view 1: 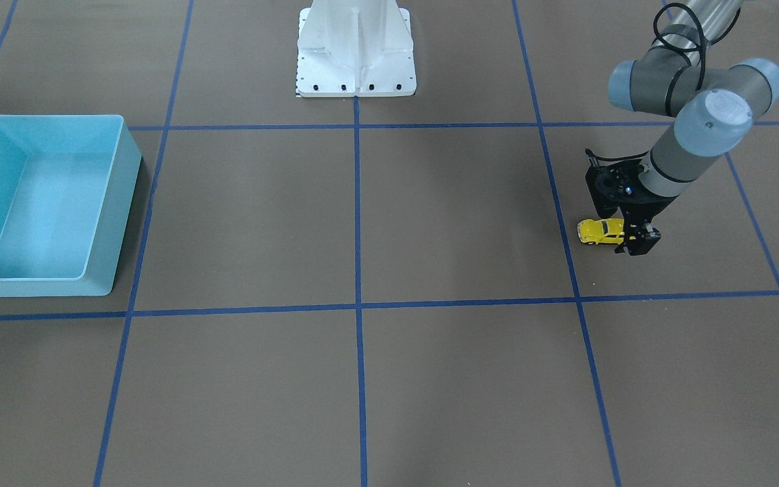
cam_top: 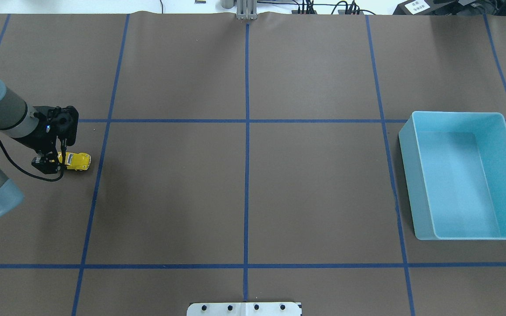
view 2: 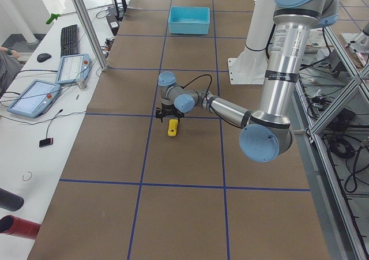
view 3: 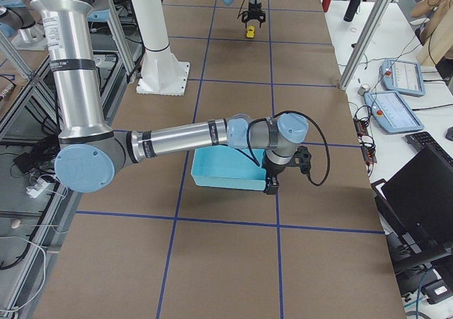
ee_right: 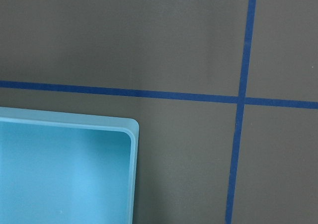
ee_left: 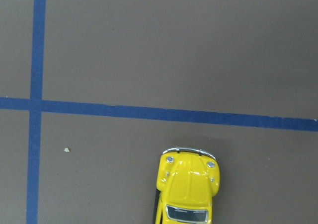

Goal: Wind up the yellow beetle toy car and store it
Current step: 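Press the car down with the left gripper and drag it toward the robot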

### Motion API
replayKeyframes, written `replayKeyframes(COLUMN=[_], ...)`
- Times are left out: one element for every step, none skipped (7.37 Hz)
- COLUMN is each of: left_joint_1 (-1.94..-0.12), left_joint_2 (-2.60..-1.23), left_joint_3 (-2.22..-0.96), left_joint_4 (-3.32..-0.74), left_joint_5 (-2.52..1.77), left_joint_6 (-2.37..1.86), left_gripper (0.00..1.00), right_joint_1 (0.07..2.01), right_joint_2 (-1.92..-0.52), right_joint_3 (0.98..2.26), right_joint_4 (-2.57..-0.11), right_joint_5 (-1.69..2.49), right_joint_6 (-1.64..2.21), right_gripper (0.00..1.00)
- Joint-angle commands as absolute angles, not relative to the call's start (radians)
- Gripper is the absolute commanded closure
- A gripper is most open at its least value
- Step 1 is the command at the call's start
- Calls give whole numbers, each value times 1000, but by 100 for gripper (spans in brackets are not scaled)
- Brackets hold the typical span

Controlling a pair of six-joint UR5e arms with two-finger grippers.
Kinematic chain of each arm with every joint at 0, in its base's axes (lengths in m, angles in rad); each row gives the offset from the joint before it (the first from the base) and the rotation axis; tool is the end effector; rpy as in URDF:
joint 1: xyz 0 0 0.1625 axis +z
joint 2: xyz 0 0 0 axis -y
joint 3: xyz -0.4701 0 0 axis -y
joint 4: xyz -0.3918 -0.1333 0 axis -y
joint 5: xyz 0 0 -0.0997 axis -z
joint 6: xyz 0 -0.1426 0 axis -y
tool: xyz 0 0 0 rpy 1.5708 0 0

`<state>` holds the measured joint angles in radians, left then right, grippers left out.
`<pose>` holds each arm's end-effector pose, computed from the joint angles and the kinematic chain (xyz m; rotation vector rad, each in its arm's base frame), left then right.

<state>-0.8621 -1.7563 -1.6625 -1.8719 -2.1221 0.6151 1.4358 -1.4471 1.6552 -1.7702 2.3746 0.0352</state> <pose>0.3548 -0.5039 0.5645 0.5879 0.6139 1.4101 -0.0426 -0.5411 0.6462 -0.0601 -0.8019 -0.0979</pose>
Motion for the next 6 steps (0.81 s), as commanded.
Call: replayKeyframes(left_joint_1=[-862, -862, -862, -862, -862, -859], left_joint_2=[-1775, -1767, -1761, -1761, -1761, -1763], left_joint_3=[-1629, -1628, -1623, -1611, -1599, -1597], left_joint_4=[-1879, -1897, -1899, -1899, -1901, -1908], left_joint_5=[-2152, -2158, -2158, -2161, -2189, -2195], left_joint_6=[615, 615, 615, 615, 614, 614], left_gripper=[0, 0, 0, 0, 0, 0], right_joint_1=[1436, 1436, 1436, 1436, 1434, 1434], right_joint_2=[-1448, -1447, -1448, -1448, -1447, -1447], right_joint_3=[1657, 1657, 1657, 1657, 1658, 1657], right_joint_4=[-1770, -1769, -1770, -1770, -1769, -1770], right_joint_5=[2375, 2375, 2375, 2375, 2375, 2375], right_joint_6=[35, 35, 35, 35, 35, 35], right_gripper=[1, 1, 1, 1, 1, 1])
